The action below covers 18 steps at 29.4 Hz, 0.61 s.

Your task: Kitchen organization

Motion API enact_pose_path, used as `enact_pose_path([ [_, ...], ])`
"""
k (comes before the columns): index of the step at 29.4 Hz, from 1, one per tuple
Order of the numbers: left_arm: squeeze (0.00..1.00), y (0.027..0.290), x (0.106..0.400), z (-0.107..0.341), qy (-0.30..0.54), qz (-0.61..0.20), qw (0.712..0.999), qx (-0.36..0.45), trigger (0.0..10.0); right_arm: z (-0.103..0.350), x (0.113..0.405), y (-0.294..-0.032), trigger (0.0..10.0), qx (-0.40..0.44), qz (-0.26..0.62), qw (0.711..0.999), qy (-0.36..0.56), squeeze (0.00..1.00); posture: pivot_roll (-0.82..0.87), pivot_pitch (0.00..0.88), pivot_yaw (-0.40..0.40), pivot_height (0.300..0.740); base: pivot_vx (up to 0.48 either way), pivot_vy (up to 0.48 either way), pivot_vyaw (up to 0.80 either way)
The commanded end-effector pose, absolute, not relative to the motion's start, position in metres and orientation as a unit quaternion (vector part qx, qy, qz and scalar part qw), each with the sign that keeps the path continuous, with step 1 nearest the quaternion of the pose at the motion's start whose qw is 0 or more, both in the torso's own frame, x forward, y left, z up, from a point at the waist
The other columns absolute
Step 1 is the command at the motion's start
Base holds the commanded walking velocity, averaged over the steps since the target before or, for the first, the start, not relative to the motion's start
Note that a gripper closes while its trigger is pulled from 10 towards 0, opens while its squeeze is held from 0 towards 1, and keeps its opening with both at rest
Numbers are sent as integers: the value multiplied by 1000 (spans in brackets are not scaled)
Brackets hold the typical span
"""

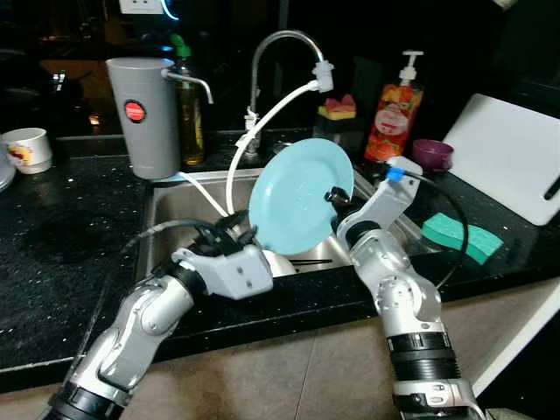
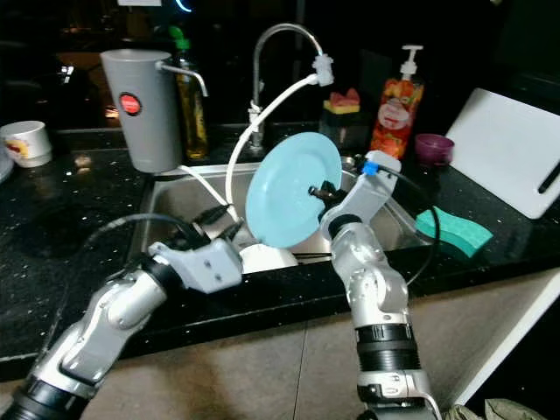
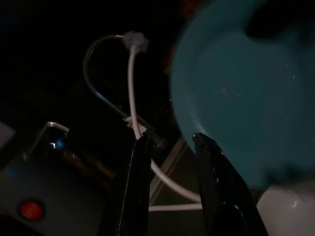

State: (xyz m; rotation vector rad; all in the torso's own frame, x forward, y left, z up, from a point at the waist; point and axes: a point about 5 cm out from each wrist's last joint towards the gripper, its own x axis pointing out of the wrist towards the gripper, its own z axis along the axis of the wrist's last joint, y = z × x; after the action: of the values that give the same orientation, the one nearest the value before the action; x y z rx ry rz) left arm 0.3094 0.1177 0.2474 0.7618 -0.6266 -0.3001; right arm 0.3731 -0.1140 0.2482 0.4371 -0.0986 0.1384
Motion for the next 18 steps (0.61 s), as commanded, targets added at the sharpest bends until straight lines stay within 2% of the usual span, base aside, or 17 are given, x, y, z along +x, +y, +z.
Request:
enact_pose_path([
  [1,0,126,311,245,-271,-115,901,318,10000,242,373,-109,10000,214,72,973,-45,1000,143,49,-41,740,0,0,0],
  [3,0,136,319,240,-218,-64,952,205,10000,238,370,-101,10000,229,86,969,-44,1000,137,39,-33,740,0,0,0],
  [4,0,136,319,240,-218,-64,952,205,10000,238,370,-101,10000,229,86,969,-44,1000,137,39,-33,740,0,0,0],
  [6,0,145,326,235,-181,-39,975,124,10000,240,366,-98,10000,238,97,964,-66,1000,135,36,-28,740,0,0,0],
  [7,0,147,328,234,-169,-32,981,92,10000,244,362,-97,10000,243,104,961,-80,0,128,33,-23,740,0,0,0],
  [11,0,145,330,232,-145,-34,988,33,10000,254,354,-97,10000,239,113,957,-117,0,123,33,-17,740,0,0,0],
  [18,0,130,325,235,-126,-51,991,5,10000,261,342,-105,10000,221,97,959,-146,0,103,50,-13,740,0,0,0],
])
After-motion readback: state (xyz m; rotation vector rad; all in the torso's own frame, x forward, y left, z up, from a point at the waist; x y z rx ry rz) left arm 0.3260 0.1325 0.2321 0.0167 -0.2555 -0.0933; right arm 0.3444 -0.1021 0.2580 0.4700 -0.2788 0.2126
